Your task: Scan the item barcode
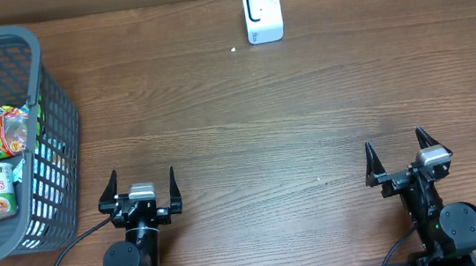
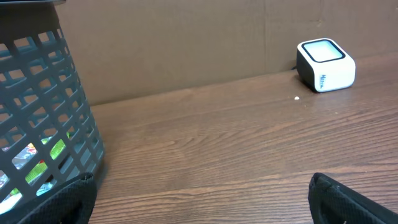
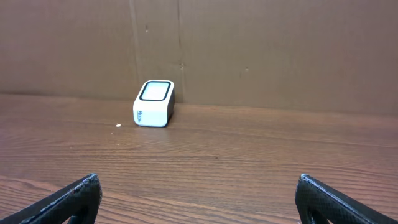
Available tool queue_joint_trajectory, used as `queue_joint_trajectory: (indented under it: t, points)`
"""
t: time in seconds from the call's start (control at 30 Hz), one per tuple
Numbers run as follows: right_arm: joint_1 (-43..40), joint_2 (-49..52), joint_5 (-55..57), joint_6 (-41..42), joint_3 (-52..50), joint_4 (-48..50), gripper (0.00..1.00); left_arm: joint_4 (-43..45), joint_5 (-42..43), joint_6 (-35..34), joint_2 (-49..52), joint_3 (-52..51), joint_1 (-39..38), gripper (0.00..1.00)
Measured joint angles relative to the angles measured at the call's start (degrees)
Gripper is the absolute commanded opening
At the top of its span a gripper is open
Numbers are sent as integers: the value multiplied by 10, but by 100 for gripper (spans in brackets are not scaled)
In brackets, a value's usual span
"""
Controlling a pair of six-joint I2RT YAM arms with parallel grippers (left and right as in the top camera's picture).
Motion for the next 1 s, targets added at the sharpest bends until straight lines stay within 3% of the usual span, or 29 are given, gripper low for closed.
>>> queue_joint_trajectory:
  t: [1.0]
  points:
    - [0,0,0,0,0,0,100,0,-9,4,0,0,0,100]
